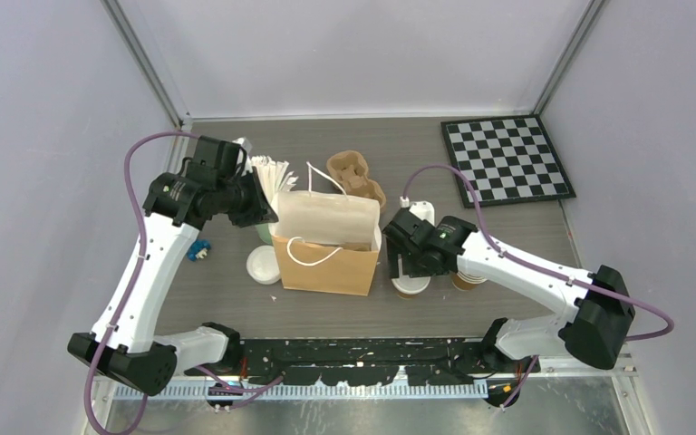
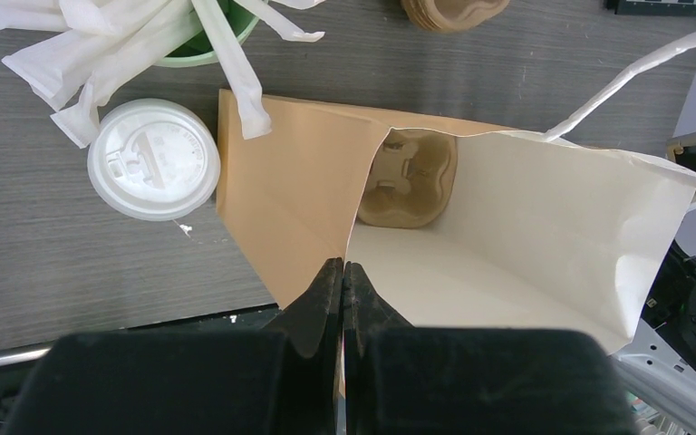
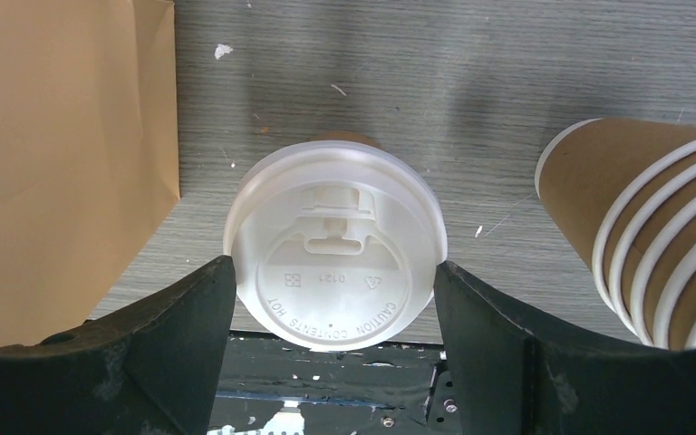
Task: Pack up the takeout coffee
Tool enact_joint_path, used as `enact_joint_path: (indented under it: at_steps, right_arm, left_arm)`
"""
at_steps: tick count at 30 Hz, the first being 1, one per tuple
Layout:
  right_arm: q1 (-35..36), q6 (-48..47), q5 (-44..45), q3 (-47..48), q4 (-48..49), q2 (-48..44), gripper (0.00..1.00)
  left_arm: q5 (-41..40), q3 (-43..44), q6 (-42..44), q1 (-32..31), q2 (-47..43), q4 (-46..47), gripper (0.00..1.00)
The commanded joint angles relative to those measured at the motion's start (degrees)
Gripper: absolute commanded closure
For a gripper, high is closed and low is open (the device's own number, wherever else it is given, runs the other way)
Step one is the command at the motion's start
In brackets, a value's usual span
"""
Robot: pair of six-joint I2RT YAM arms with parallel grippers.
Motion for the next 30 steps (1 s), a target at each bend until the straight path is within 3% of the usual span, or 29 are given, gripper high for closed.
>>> enact_joint_path:
  at_steps: [1, 13, 30]
  right_arm:
    - [-0.69, 1.20, 3.53, -2.01, -2.29, -2.56, 0.20]
    - [-1.73, 1.77, 4.00, -2.36, -2.20, -5.53, 0.12]
    - [-1.67, 0.57, 2.47, -2.57, -0.83, -2.99, 0.12]
  left_arm:
    - [0.48, 0.07, -0.47, -0.11, -1.67, 1.80, 1.00]
    - [0.86, -0.22, -1.02, -0.09, -1.85, 2.45, 1.00]
    - [1.07, -0.86, -1.29, -0.12, -2.11, 2.87, 1.00]
